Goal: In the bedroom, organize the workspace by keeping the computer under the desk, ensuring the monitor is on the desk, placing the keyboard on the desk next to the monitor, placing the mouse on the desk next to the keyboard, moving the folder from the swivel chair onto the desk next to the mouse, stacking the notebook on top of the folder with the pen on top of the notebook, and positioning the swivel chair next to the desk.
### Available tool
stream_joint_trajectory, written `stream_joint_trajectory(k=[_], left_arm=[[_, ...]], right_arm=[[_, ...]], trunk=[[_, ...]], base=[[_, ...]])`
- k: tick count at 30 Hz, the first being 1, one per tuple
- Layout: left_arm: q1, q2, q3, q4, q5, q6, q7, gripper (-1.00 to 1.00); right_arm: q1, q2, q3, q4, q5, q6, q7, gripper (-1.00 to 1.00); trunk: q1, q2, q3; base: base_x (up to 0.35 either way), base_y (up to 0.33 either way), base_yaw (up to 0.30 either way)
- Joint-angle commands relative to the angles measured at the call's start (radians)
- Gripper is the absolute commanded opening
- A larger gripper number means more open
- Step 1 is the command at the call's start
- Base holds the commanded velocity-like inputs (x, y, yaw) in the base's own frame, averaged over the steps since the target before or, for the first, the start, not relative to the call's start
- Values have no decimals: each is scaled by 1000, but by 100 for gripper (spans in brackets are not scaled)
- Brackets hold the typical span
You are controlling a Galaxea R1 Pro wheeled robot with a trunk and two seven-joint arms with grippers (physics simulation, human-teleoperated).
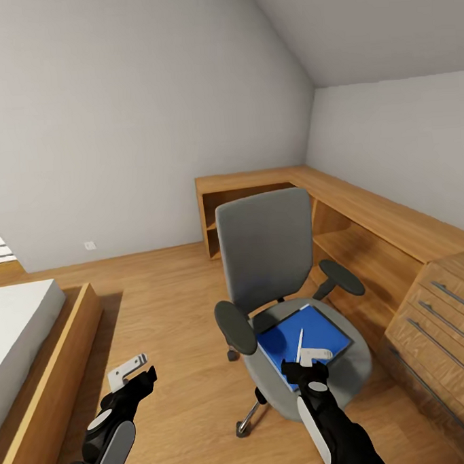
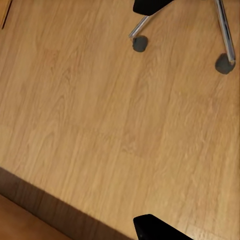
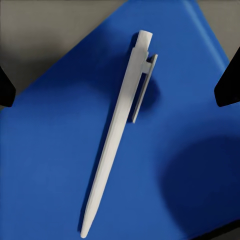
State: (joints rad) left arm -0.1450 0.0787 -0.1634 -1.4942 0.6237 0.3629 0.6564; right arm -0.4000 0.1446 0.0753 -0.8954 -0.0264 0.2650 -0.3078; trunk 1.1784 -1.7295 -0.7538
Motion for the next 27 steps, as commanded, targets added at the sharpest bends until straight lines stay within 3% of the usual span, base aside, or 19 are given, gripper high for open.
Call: stream_joint_trajectory(k=[1, 27], left_arm=[[-1, 1, -2, -1, 6, 2, 9, 100], [-1, 4, -3, 8, 4, 2, 8, 100]], right_arm=[[0, 0, 3, -2, -3, 6, -7, 100], [-1, -2, 1, -1, -24, 7, -7, 100]], trunk=[[0, 0, -1], [0, 0, -1]], base=[[0, 0, 0], [55, 0, 0]])
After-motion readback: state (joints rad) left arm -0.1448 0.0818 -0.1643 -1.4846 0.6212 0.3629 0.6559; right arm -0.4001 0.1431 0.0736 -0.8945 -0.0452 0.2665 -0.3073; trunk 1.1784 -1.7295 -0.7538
